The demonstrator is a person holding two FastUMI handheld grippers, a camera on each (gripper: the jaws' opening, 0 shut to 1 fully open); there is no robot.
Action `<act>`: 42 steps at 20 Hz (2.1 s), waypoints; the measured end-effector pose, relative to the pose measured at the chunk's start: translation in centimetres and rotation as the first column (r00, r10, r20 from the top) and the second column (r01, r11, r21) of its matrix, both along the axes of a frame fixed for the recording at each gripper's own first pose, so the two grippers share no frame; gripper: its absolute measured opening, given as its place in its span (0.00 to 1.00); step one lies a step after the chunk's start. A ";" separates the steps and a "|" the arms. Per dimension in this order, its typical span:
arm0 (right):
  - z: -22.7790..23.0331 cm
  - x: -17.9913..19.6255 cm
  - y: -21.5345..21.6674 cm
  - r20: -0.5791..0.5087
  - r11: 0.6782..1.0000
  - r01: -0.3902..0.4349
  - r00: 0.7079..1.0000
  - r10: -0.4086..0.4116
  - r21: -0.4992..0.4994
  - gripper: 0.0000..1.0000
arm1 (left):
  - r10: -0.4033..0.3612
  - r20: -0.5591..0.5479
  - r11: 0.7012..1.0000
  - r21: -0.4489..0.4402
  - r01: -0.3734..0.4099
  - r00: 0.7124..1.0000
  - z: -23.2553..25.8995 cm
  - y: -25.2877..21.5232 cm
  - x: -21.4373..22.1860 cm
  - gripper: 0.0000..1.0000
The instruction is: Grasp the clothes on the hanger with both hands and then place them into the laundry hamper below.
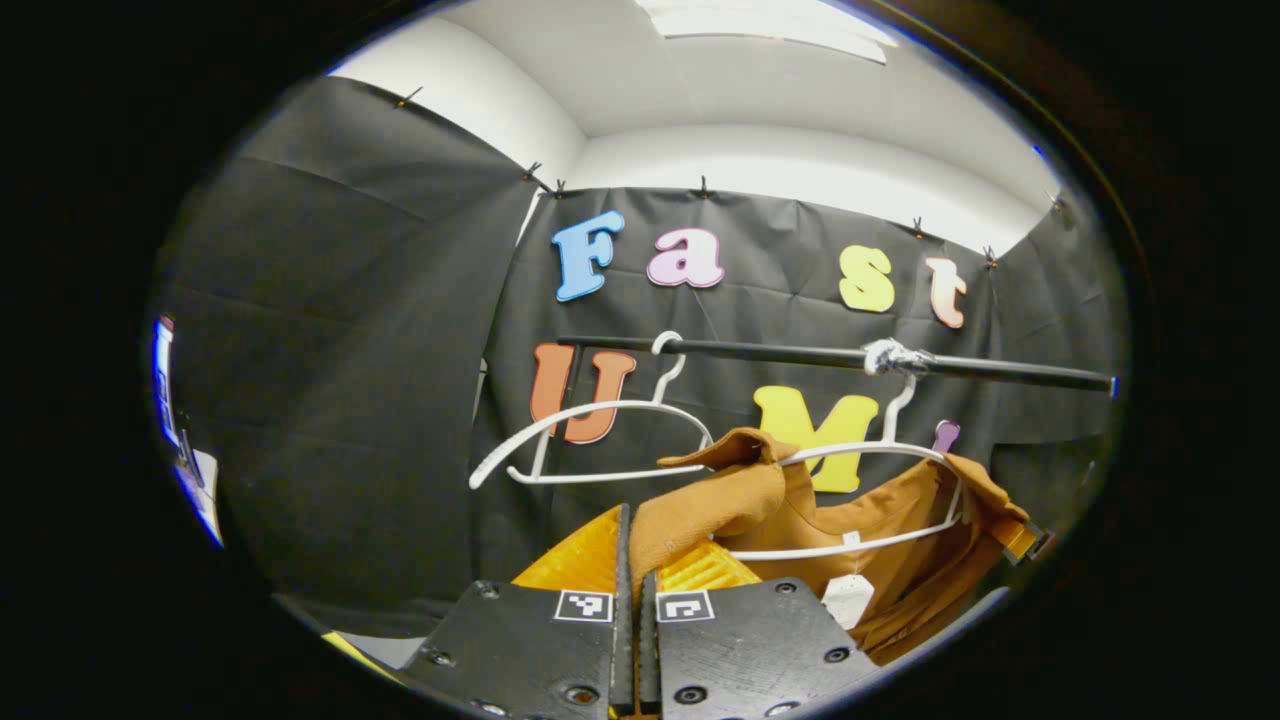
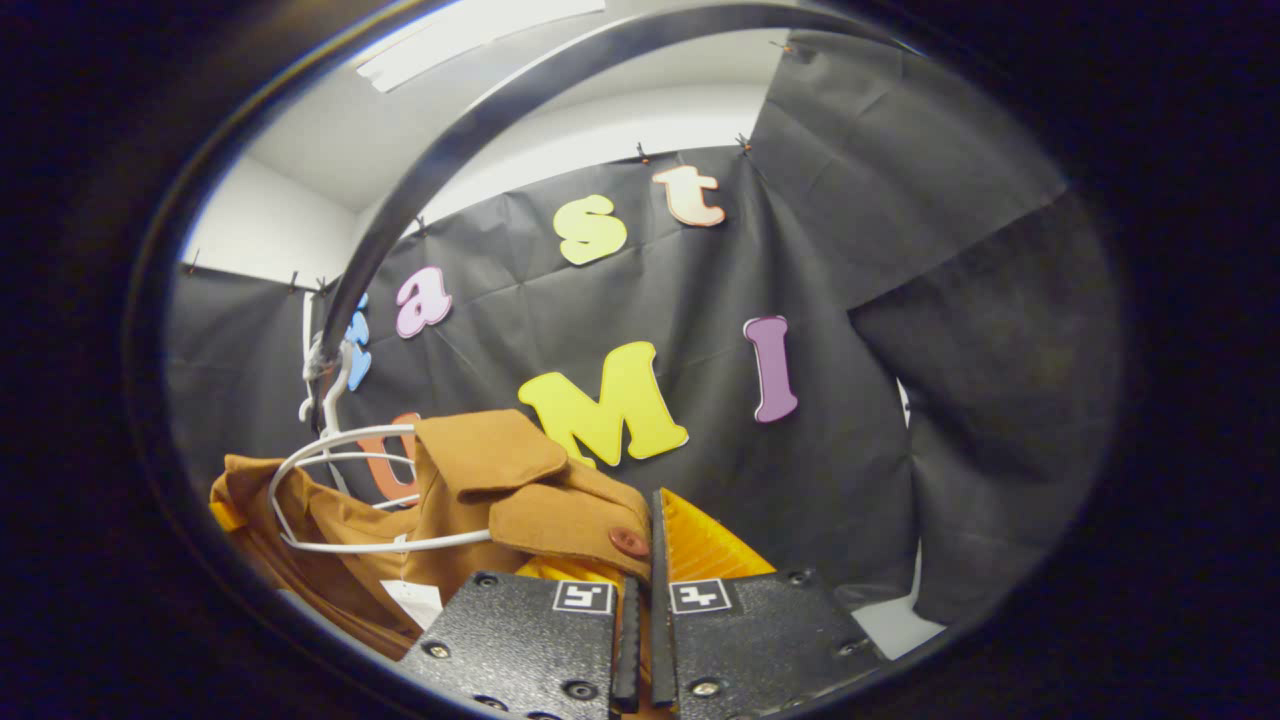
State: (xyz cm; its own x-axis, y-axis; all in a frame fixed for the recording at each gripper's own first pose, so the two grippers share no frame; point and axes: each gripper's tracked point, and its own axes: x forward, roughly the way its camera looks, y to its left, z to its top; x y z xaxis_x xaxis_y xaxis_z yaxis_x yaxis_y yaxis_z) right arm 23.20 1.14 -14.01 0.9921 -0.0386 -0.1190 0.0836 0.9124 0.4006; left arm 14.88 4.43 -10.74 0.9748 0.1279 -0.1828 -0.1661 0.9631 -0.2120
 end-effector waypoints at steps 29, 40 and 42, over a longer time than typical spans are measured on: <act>-6.8 11.5 -3.5 -0.193 0.854 -0.123 0.949 0.250 0.505 0.07 | -0.256 -0.066 0.925 -0.308 0.224 0.964 -6.8 5.4 5.4 0.07; -13.5 8.7 -3.2 -0.372 0.897 -0.099 0.886 0.277 0.431 0.07 | -0.257 -0.256 0.942 -0.283 0.182 0.932 -14.4 5.6 1.1 0.02; -14.4 7.5 -3.1 -0.397 0.899 -0.097 0.873 0.282 0.427 0.06 | -0.270 -0.260 0.938 -0.288 0.192 0.927 -14.4 4.7 0.0 0.02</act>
State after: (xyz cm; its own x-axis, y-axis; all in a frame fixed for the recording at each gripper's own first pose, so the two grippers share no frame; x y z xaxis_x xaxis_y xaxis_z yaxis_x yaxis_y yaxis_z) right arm 30.72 -1.92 -28.40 0.8132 0.2853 -0.5072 0.1758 0.7103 0.6815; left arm 14.85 9.16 -25.10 0.8694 -0.1827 -0.4591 -0.0372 0.9022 -0.4296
